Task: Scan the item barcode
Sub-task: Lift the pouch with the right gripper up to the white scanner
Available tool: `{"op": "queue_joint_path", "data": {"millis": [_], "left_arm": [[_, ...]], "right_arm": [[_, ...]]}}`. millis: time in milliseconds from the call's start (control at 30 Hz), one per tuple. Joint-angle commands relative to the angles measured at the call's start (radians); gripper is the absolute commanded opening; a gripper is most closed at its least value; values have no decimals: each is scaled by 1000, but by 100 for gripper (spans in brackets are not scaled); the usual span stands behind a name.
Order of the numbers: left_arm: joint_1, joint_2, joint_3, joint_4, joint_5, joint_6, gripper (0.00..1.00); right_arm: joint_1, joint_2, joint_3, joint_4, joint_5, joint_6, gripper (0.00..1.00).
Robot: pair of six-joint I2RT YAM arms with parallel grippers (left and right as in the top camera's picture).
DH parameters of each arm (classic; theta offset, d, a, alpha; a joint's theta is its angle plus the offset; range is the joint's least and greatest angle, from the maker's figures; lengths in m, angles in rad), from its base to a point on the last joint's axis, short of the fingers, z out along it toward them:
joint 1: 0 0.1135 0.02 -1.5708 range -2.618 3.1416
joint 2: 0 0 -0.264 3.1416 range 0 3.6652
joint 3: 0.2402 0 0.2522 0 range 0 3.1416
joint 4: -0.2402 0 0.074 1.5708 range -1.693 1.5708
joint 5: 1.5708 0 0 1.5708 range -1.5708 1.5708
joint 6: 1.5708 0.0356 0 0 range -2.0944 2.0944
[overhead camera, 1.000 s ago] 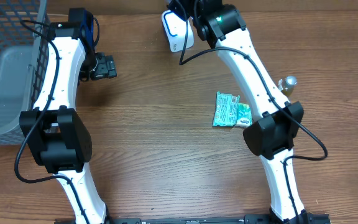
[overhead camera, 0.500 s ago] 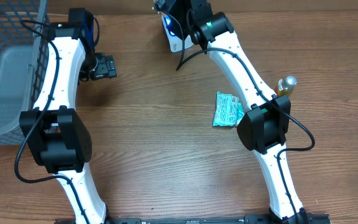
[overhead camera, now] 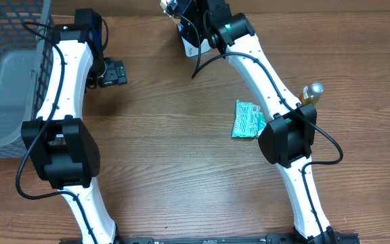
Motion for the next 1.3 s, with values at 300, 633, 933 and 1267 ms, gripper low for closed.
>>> {"op": "queue_joint_path", "data": {"millis": [300, 633, 933, 1267], "left_arm": [[2, -4, 14, 0, -13, 15, 99], [2, -4, 14, 0, -13, 15, 99], [2, -4, 14, 0, -13, 15, 99], [2, -4, 14, 0, -13, 15, 99]], "right_arm": [[3, 44, 5, -4, -76, 28, 4], [3, 44, 5, 7, -77, 29, 4], [3, 30, 6, 17, -77, 85, 4], [3, -76, 6, -119, -210, 209, 4]]}}
